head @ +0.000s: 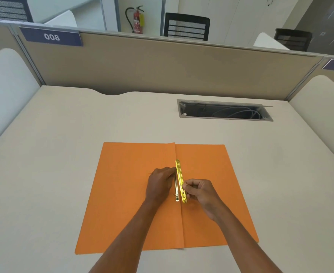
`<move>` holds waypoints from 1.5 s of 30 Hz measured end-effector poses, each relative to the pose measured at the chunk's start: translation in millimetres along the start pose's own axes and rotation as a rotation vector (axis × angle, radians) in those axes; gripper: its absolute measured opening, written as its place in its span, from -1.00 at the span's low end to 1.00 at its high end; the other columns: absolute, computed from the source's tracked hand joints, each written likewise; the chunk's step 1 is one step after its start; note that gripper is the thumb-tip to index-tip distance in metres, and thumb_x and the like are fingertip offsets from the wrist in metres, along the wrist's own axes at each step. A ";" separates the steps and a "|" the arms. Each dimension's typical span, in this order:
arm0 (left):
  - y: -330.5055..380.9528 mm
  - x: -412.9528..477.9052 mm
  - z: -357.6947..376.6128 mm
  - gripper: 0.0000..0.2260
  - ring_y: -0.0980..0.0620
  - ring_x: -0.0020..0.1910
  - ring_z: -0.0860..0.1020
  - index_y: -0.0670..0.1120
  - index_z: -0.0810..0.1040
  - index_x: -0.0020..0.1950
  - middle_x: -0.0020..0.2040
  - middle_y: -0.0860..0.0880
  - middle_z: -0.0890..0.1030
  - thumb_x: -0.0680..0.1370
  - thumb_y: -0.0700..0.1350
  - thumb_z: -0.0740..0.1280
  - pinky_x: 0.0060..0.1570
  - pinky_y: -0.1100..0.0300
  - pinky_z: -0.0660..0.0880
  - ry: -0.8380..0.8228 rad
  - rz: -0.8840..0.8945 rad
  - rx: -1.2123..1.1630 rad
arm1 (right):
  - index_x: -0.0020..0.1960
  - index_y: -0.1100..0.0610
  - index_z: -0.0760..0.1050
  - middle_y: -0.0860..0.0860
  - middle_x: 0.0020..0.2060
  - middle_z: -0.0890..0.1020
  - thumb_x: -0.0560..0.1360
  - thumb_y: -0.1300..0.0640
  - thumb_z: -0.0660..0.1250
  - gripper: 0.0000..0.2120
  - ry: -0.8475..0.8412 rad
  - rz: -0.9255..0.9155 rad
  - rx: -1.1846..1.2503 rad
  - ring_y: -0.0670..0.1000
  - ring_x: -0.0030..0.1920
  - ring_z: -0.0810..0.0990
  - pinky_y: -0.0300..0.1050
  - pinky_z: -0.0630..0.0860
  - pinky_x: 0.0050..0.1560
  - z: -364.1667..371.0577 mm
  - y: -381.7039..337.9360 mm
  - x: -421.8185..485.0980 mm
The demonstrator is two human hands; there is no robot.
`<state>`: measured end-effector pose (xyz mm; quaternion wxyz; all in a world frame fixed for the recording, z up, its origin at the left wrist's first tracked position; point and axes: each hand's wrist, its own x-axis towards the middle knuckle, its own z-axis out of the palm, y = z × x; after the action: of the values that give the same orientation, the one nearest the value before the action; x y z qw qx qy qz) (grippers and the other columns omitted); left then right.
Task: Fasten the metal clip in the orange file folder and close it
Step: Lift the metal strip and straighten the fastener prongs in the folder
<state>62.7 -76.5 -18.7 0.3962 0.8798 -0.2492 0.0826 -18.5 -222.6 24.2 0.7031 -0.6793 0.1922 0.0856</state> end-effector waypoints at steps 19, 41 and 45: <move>-0.2 -19.1 -25.6 -0.80 -0.08 -0.04 0.63 -0.18 0.65 0.08 0.08 -0.09 0.66 0.52 -0.32 0.30 -0.03 0.17 0.52 0.011 -0.193 -0.073 | -0.05 0.39 0.61 0.21 -0.28 0.60 0.49 0.26 0.39 -0.84 0.023 0.092 -0.030 -0.02 -0.45 0.47 -0.17 0.40 -0.38 6.7 -0.4 8.9; 32.0 -61.0 -12.7 -0.85 0.11 -0.48 0.48 -0.08 0.72 -0.13 -0.34 -0.04 0.56 0.53 -0.26 0.38 -0.54 0.15 0.46 -0.090 -0.439 -0.593 | -0.08 0.33 0.64 0.23 -0.27 0.64 0.47 0.26 0.43 -0.88 0.022 0.079 0.002 0.00 -0.38 0.53 -0.21 0.42 -0.37 4.2 1.6 11.6; 28.0 -60.8 -8.6 -0.84 0.12 -0.50 0.47 -0.04 0.71 -0.17 -0.34 0.02 0.54 0.52 -0.24 0.39 -0.55 0.07 0.47 -0.085 -0.416 -0.531 | -0.11 0.28 0.65 0.09 -0.38 0.64 0.47 0.28 0.42 -0.94 0.008 0.095 0.034 -0.03 -0.42 0.52 -0.15 0.44 -0.32 2.3 1.4 11.3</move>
<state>-3.4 -63.3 -15.4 0.6092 0.7805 -0.0933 -0.1048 -8.4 -221.8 18.6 0.7090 -0.6575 0.2286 0.1127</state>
